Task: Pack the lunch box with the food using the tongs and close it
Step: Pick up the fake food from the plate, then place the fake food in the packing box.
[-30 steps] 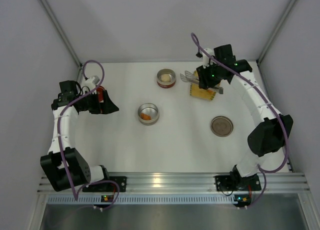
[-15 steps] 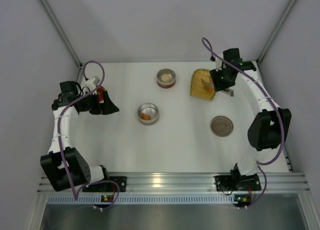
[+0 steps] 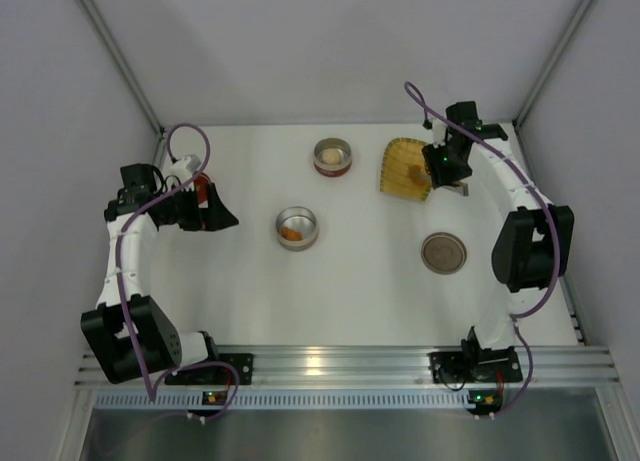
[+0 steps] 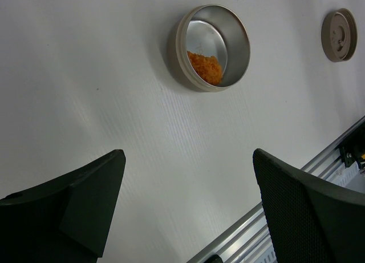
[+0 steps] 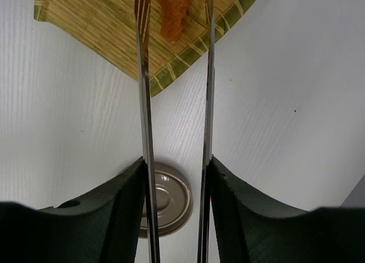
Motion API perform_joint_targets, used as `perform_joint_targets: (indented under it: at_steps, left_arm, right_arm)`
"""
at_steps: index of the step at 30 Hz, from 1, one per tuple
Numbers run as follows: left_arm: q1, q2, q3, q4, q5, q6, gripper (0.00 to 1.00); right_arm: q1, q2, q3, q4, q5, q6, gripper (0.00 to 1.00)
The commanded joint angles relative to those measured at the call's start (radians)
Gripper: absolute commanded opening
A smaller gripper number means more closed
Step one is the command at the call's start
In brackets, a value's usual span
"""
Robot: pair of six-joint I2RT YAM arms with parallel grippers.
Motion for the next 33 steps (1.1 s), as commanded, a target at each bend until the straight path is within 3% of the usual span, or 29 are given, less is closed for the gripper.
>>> perform_joint_targets:
  at_steps: [1,11,18,25,33]
  left_arm:
    - [0.004,-0.012,0.000,0.015,0.018,0.022,0.98]
    - [0.003,-0.010,0.001,0.015,0.013,0.024,0.98]
    - [0.003,-0.006,0.004,0.015,0.015,0.021,0.98]
    - [0.004,-0.015,0.007,0.015,0.016,0.015,0.98]
    - [0.004,-0.033,0.004,0.012,0.007,0.007,0.98]
  right_arm:
    - [-0.015,0.011,0.010,0.054,-0.012,-0.001,0.45]
    - [-0.018,0.037,0.032,0.045,-0.047,0.004,0.37]
    - [-0.019,0.014,0.045,0.025,-0.063,0.001,0.14]
    - [-0.016,-0.102,0.021,0.028,-0.188,-0.028,0.01]
    - [0.103,-0.227,-0.024,0.031,-0.320,-0.054,0.00]
